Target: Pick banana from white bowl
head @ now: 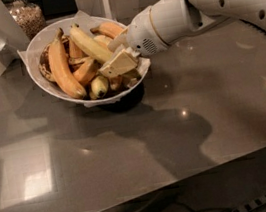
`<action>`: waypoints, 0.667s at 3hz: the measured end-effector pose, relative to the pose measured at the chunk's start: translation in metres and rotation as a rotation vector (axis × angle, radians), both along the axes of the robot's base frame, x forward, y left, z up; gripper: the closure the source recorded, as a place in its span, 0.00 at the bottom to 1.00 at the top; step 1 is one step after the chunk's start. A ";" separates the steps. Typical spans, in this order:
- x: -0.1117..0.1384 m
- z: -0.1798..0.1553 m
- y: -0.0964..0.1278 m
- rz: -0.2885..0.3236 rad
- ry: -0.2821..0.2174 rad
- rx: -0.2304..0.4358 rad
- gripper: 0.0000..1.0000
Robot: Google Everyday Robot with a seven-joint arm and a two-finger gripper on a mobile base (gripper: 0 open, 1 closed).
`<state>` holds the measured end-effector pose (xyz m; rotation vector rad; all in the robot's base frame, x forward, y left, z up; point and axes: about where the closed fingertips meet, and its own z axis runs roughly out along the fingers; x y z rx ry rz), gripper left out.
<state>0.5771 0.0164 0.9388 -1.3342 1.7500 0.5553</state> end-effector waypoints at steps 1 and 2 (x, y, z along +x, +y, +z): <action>0.001 -0.002 0.005 0.007 0.004 0.008 0.65; 0.000 0.000 0.007 0.012 -0.004 0.016 0.88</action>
Offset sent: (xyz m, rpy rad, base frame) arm 0.0010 0.0059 0.0002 0.0294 -0.0093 0.0121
